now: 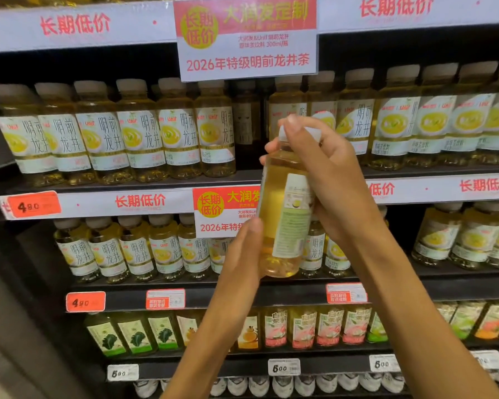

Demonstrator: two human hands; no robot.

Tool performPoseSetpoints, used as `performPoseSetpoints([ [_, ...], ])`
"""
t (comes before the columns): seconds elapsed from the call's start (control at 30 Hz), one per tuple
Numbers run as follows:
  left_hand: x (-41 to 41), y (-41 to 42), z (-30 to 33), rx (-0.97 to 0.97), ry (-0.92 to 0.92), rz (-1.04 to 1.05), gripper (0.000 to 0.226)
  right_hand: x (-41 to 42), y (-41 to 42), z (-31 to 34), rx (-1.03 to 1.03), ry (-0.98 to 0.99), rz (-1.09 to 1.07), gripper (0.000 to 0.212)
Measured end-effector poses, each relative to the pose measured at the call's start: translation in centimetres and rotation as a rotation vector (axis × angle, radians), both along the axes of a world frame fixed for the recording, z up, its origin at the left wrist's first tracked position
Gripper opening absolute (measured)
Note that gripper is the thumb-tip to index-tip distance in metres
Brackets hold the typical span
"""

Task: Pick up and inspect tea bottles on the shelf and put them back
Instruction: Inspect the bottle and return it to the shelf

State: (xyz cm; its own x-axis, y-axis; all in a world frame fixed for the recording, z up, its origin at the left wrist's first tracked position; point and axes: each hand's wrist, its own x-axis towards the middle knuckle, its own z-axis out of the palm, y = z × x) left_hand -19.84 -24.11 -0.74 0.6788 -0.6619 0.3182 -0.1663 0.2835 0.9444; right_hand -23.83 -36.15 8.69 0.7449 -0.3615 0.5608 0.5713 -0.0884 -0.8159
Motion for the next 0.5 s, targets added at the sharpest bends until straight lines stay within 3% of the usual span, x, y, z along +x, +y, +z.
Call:
performPoseSetpoints([
  [0.1,-0.5,-0.4,0.0,0.016,-0.034,0.015,0.058,0.2,-0.1,0.1,-0.030,0.157,0.000,0.034],
  [0.2,-0.2,-0.4,0.2,-0.110,0.225,-0.169,0.058,-0.1,-0.7,0.0,-0.039,0.218,0.118,0.041],
  [0.33,-0.1,-0.4,0.4,-0.227,0.465,-0.463,0.078,0.1,-1.2,-0.5,0.109,0.206,0.324,0.048],
  [0.4,0.3,-0.6,0.1,-0.220,0.425,-0.448,0.080,0.4,-1.1,-0.6,0.145,0.161,0.333,0.046],
  [0.5,0.9,-0.5,0.1,-0.088,0.184,-0.145,0.082,0.5,-1.2,-0.4,0.092,0.081,0.241,0.039],
])
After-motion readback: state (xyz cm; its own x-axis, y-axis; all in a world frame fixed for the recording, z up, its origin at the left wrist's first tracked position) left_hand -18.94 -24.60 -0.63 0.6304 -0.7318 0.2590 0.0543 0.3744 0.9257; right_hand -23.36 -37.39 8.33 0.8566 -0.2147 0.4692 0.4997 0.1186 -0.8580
